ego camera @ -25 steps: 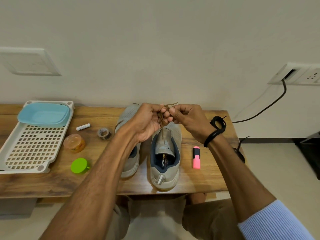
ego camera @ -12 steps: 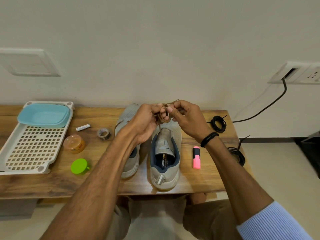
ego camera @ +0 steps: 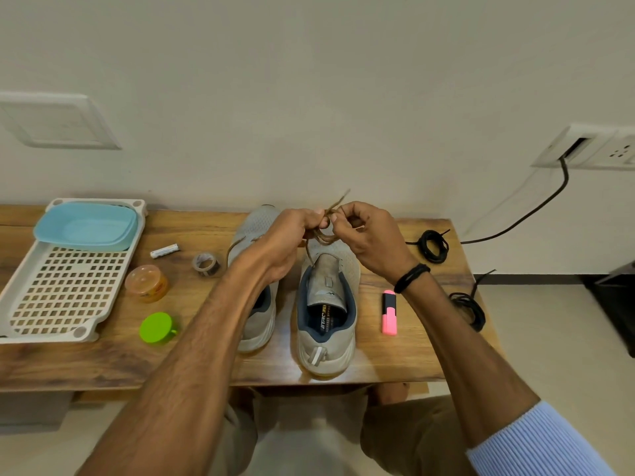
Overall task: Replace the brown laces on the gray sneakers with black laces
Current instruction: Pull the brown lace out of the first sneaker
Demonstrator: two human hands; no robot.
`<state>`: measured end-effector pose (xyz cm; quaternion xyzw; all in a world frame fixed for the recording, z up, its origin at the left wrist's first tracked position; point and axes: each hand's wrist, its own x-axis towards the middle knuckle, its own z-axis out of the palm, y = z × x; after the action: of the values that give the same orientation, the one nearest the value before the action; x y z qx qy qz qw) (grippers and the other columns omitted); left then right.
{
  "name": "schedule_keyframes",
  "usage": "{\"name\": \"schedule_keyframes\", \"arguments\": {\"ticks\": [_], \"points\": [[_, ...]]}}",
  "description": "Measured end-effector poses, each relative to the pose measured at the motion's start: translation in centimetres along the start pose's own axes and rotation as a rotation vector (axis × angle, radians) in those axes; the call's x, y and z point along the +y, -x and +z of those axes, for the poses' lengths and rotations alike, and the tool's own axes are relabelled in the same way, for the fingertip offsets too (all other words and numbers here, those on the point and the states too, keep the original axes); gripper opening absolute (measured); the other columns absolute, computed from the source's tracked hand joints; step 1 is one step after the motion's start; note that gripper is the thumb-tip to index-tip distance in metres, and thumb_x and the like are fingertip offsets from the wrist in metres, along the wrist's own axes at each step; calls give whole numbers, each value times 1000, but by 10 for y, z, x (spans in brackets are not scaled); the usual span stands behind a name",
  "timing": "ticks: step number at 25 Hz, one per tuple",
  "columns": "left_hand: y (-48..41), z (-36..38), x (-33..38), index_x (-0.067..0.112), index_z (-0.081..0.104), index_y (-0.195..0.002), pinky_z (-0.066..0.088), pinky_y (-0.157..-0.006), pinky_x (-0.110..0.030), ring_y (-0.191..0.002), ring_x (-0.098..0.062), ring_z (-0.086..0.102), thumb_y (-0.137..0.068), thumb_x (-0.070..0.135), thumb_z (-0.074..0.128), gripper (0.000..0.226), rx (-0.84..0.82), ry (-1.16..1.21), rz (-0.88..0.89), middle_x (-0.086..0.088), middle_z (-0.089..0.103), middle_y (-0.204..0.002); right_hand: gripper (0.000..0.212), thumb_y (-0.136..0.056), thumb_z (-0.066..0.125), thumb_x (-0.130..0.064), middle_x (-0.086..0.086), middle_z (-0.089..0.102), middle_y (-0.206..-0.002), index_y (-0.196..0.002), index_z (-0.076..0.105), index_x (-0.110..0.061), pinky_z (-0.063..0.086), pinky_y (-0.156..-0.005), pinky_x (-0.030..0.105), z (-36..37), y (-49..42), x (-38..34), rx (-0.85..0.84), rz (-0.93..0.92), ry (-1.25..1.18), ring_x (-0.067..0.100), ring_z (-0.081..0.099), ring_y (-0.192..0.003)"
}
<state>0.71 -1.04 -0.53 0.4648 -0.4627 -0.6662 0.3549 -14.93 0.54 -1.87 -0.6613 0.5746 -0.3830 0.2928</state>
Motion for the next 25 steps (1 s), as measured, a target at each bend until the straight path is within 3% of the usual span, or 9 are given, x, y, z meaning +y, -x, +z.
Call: {"name": "schedule_keyframes", "arguments": {"ticks": [2, 4, 7, 10, 14, 18, 22, 25], "points": [[-2, -1, -3, 14, 65, -85, 34, -73, -30, -78, -8, 53, -104, 23, 44, 29, 67, -133, 13, 5, 64, -84, 13, -93, 62, -25, -2, 69, -79, -84, 66, -16, 54, -66, 33, 0, 0, 0, 6, -2, 22, 16, 64, -73], [-1, 3, -3, 12, 66, -86, 38, -63, -21, -68, -2, 55, -104, 25, 46, 29, 93, -125, 41, 2, 64, -80, 11, -93, 63, -25, -5, 67, -79, -84, 65, -20, 50, -64, 22, -2, -1, 0, 17, 1, 48, 10, 61, -72], [-3, 10, -4, 7, 66, -86, 42, -56, -9, -61, -2, 54, -104, 23, 47, 30, 139, -91, 79, -1, 59, -71, 10, -92, 65, -28, -5, 67, -87, -92, 65, -19, 49, -68, 21, -1, -1, 5, 56, -13, 148, 8, 60, -77], [-8, 11, -7, 13, 64, -80, 39, -57, -15, -60, -5, 48, -105, 27, 44, 35, 188, -157, 80, 2, 55, -66, 31, -87, 71, -33, -3, 61, -98, -108, 54, -17, 53, -73, 25, 4, 0, 8, 168, -44, 153, 10, 59, -88], [-11, 10, -11, 19, 62, -74, 35, -58, -22, -58, -7, 46, -105, 31, 42, 39, 264, -199, 69, 5, 56, -64, 33, -83, 76, -33, -2, 56, -93, -97, 51, -17, 53, -68, 30, 8, 0, 2, 401, -125, 170, 12, 55, -83], [-11, 11, -10, 19, 61, -72, 40, -67, -25, -60, -8, 49, -105, 29, 42, 40, 259, -193, 70, 5, 56, -63, 16, -87, 72, -27, 3, 60, -97, -98, 69, -15, 56, -74, 29, 11, -1, 7, 301, -183, 249, 9, 57, -86], [-6, 14, -5, 18, 58, -72, 39, -59, -15, -53, 1, 50, -106, 26, 41, 39, 222, -198, 72, 4, 56, -64, 22, -91, 66, -27, 6, 62, -103, -109, 73, -17, 57, -79, 31, 11, -2, 10, 217, -99, 271, 11, 57, -96], [-5, 14, -4, 17, 58, -71, 38, -62, -21, -59, -6, 49, -105, 25, 42, 38, 200, -207, 68, 3, 56, -64, 26, -93, 64, -26, 7, 59, -112, -117, 71, -17, 56, -84, 28, 9, -2, 9, 149, -48, 210, 10, 55, -105]]}}
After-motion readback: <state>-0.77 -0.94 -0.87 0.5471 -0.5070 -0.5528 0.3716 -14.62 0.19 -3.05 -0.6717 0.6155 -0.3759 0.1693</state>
